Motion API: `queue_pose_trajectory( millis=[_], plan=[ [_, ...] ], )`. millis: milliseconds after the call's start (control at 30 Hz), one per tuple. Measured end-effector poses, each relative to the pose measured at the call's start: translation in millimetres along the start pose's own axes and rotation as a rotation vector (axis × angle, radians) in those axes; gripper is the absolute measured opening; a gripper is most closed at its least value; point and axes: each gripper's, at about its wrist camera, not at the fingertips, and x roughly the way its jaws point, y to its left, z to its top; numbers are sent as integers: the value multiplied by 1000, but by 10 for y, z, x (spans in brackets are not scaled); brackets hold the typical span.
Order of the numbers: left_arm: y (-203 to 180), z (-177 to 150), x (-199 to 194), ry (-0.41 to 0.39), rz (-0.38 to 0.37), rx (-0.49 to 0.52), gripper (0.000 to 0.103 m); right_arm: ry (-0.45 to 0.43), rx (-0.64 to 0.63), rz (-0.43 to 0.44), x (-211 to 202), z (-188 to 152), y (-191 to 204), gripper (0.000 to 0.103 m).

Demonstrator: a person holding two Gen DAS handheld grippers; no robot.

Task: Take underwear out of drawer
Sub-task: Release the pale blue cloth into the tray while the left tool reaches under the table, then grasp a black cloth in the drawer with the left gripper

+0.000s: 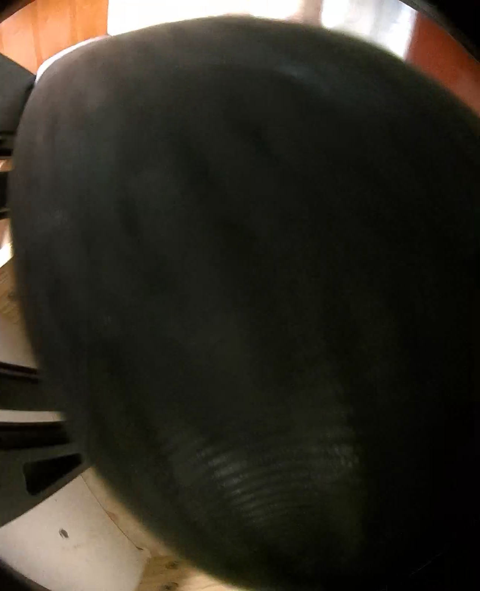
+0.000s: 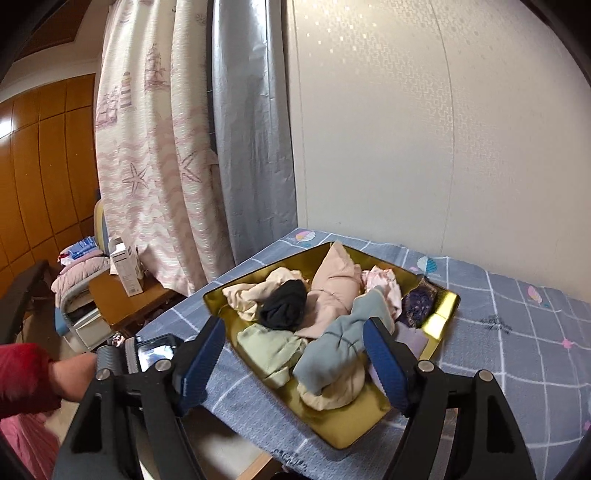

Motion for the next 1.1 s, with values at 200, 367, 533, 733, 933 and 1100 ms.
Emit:
queue_pose_trajectory(
  millis=[200,367,533,733,933,1100],
  plan=[
    [-157,-42,20,-12,99,131,19,10,28,30,-31,-102,9,78],
    [-263,-141,-47,-28,71,185,12,25,46,30,-35,-198,-32,78],
    [-225,-272,-186,-22,-36,127,12,60,80,31,13,-294,-105,78],
    [-56,-406,-299,-14,-216,2,13,63,119,28,-9,-400,-176,78],
    [-38,-464,-291,-8,-232,-51,21,99,242,-17,-13,-566,-445,78],
    [69,-400,-354,-51,-249,-75,42,111,299,-39,-92,-705,-586,78]
  ],
)
